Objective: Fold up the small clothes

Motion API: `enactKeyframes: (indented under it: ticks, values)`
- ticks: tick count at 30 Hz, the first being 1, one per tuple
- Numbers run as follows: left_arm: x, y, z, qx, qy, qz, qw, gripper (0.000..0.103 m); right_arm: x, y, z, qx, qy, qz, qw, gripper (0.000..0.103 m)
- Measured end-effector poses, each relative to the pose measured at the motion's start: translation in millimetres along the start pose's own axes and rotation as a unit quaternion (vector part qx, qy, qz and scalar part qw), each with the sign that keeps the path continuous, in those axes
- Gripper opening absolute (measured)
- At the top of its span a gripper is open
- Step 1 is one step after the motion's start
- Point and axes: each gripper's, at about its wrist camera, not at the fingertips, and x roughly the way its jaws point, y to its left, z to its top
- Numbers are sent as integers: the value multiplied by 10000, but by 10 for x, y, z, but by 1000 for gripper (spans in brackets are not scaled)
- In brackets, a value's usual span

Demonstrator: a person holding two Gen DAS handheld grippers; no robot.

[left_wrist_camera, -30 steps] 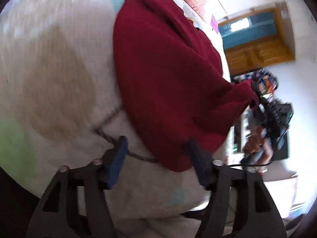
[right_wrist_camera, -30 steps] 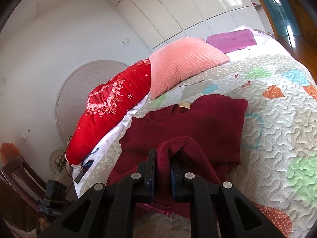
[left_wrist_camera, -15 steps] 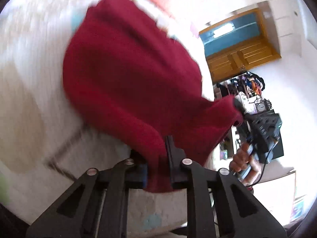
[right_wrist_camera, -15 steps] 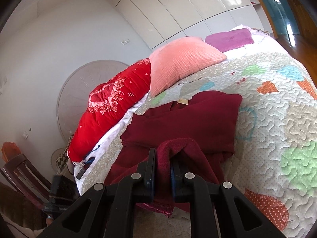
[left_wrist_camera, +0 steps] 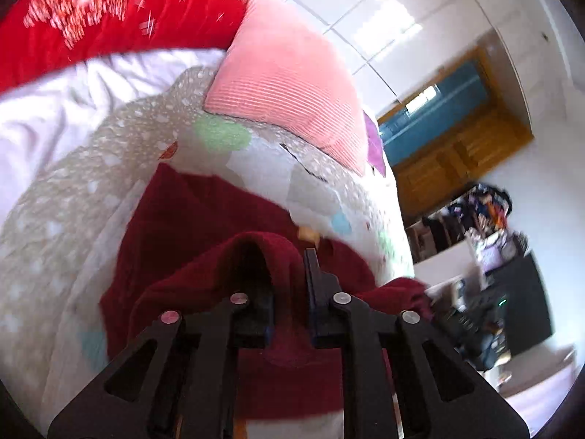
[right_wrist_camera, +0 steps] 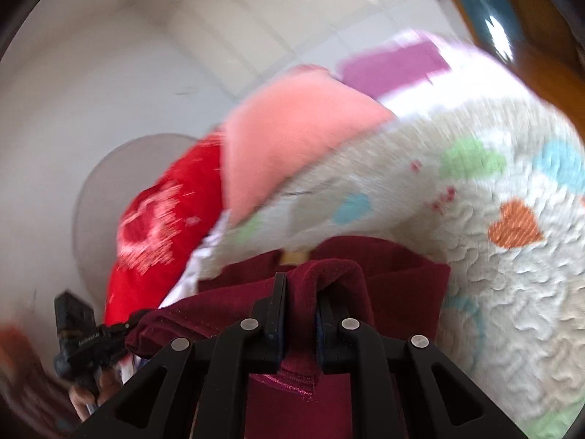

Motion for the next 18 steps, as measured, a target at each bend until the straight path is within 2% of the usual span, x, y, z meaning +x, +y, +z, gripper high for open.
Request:
enactKeyframes:
  ticks: [1, 2, 3, 5, 7, 10, 13, 16, 18]
  values:
    - [41, 108, 82, -206, 86, -53, 9997, 28, 121, -101, 64, 274, 156, -178, 9993, 27]
    - [52, 188, 138, -367, 150, -121, 9991, 50, 140, -151, 95, 402, 168, -263, 9987, 45]
    - [0, 265, 147, -437, 112, -186, 9988, 71, 88, -187, 126, 531, 40, -296, 9981, 50]
    - [-161, 316, 172, -389, -164, -332, 9986, 80, -141, -179, 145, 471, -348, -58, 9983, 50]
    - [-298, 320, 169, -210, -343, -242, 9989, 80, -287, -116, 129, 170, -446, -98, 9988, 50]
    - [-279, 288, 136, -1, -391, 64, 9992, 80, -296, 16, 41, -436, -324, -545, 9970, 50]
    - [-81, 272, 25, 134, -145, 382, 9991, 80, -63, 50, -63, -699, -13, -845, 9940, 50]
    - [117, 300, -72, 277, -39, 968, 9949, 80, 302, -23, -171, -840, 330, -1421, 9857, 50]
    - [233, 372, -44, 295, -178, 1362, 9901, 80, 463, -73, -189, -984, 439, -1770, 9783, 24]
